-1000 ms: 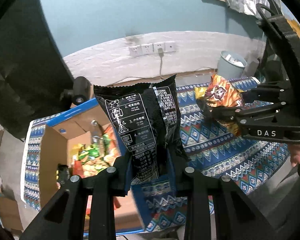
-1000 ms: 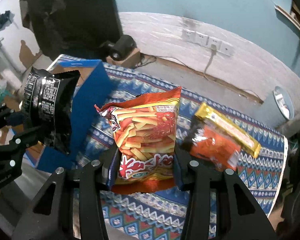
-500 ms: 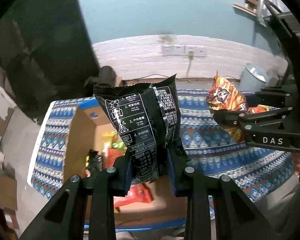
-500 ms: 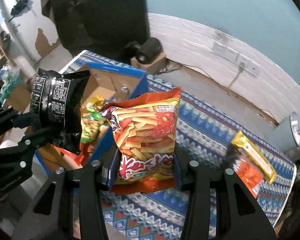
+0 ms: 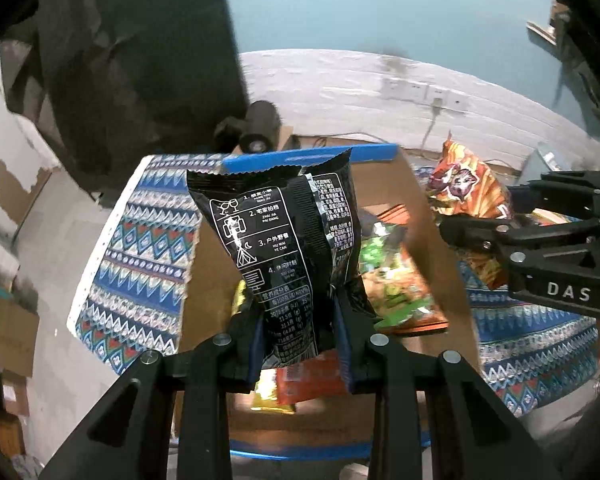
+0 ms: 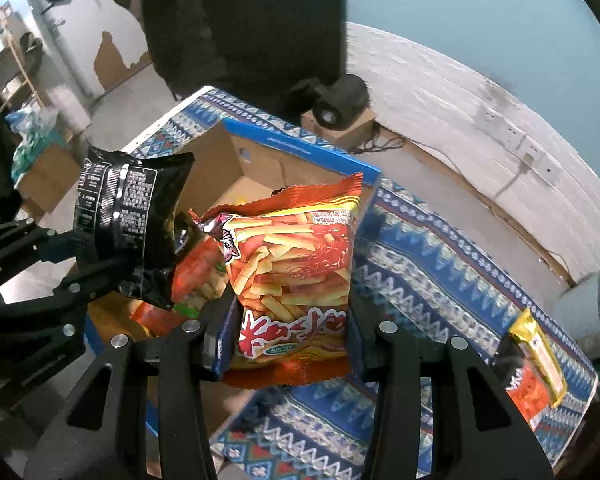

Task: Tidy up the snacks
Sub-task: 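Carry the orange stick-snack bag and black bag over the cardboard box with both tools, then open both tools to drop the orange bag and black bag into the box, then move both tools back over the remaining yellow bar and orange bag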

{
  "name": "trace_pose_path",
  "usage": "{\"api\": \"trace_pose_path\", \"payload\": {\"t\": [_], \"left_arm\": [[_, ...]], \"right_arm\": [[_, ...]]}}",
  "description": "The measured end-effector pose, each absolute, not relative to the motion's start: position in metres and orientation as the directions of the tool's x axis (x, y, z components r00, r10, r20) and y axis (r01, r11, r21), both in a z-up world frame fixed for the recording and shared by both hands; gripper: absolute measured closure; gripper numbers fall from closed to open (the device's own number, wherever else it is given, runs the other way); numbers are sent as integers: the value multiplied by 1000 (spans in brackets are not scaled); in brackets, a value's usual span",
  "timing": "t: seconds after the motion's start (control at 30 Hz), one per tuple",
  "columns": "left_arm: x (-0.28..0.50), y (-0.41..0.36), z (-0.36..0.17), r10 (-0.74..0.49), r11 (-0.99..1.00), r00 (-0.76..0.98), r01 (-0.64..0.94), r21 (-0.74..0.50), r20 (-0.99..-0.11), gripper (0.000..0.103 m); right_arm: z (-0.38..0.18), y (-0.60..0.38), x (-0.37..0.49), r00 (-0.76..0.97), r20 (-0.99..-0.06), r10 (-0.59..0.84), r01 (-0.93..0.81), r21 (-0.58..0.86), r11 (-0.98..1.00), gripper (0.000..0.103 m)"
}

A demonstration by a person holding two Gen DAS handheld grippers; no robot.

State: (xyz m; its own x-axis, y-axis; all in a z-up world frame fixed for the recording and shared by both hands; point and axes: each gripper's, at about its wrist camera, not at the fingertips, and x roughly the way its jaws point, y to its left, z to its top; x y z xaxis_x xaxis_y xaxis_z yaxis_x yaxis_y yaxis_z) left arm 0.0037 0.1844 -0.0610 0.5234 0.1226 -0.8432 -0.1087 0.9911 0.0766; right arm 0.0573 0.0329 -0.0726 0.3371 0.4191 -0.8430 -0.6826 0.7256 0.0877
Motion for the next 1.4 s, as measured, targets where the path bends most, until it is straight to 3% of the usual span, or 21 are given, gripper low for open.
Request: {"api": "trace_pose_path", "payload": {"t": [0.2, 0.3, 0.37, 0.43, 0.77, 1.4], "left_arm": [[4, 203, -72, 115, 988, 483, -150, 47, -868, 70], [4, 206, -72, 142, 983, 477, -170, 68, -867, 53], [3, 205, -71, 148, 982, 483, -175, 70, -863, 45], [2, 204, -68, 150, 982, 489, -178, 70, -860, 38], [5, 184, -66, 139, 988, 499, -132, 84, -855, 35], [24, 89, -58, 67, 992, 509, 57, 111, -858, 30]], "right_arm": [[-77, 57, 56, 306, -848, 433, -700, 108, 706, 59], [-77, 61, 58, 297, -846, 444, -703, 121, 701, 56], [-75, 62, 57, 296, -842, 451, -708, 123, 695, 45], [-72, 60, 55, 312, -836, 451, -707, 113, 698, 41], [-63, 28, 60, 355, -829, 431, -668, 98, 738, 34], [-68, -77, 60, 423, -838, 346, -577, 46, 816, 33]]}}
